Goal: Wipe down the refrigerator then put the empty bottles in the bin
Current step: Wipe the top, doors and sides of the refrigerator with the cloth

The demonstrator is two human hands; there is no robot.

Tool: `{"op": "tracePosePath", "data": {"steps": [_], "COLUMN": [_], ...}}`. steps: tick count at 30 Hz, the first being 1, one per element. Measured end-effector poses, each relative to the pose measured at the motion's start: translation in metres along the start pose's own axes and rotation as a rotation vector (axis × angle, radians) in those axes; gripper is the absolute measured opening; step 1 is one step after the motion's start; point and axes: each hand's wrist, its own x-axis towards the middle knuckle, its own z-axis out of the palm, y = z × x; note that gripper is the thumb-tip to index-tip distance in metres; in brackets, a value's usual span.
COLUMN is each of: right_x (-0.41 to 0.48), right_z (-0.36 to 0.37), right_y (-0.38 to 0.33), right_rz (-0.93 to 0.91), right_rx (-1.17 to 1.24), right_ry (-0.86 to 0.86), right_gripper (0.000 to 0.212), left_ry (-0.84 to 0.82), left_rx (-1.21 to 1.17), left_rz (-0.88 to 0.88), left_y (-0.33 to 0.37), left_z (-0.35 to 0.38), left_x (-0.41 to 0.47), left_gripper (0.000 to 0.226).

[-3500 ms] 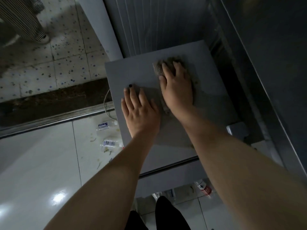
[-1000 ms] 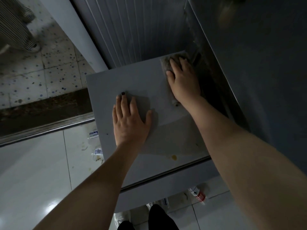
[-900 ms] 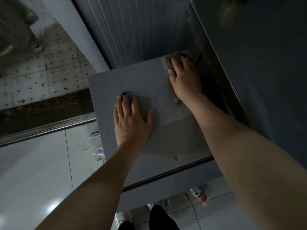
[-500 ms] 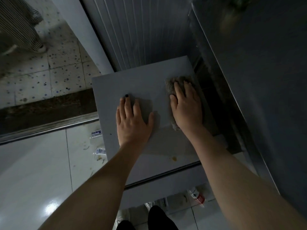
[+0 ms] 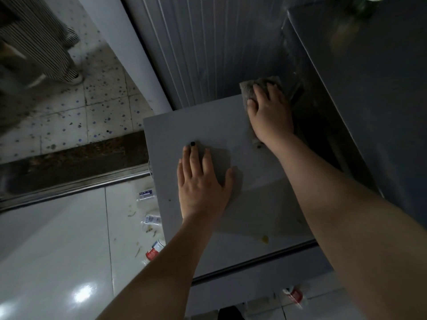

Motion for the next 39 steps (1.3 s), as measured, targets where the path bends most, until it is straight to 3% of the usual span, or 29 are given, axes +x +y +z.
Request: {"op": "tracePosePath", "data": {"steps": [7, 15, 26, 31, 37, 39], "right_x": [-0.005, -0.071, -0.164, -0.207, -0.245, -0.253], "right_z": [0.002, 0.008, 0.019, 0.02, 0.023, 0.026], "right_y": [0.001, -0.009, -0.025, -0.03, -0.037, -0.04], "right_rz": [-0.007, -0.068, -0.144, -0.151, -0.114, -0.101], "right_rx": [0.003, 0.0, 0.025, 0.002, -0.059, -0.068], "right_ry": [0.004, 0.028, 0.084, 0.062, 0.142, 0.175], "right_gripper": [0.049, 0.049, 0.048, 0.046, 0.045, 0.044], "left_ry": [0.017, 0.017, -0.084, -0.09, -0.05, -0.046], "left_rx": [-0.007, -0.084, -0.36, -0.278, -0.246, -0.223], "left_rz": [0.004, -0.002, 0.009, 0.096, 0.031, 0.049], "left_y": [-0.001, -0.005, -0.019, -0.035, -0.036, -0.036], "left_z": [0.001, -0.002, -0.017, -0.024, -0.023, -0.022], "left_x": [0.0, -0.004, -0.007, -0.058, -0.103, -0.109], "left_gripper": [0.071, 0.068, 0.036, 0.03, 0.028, 0.038]}}
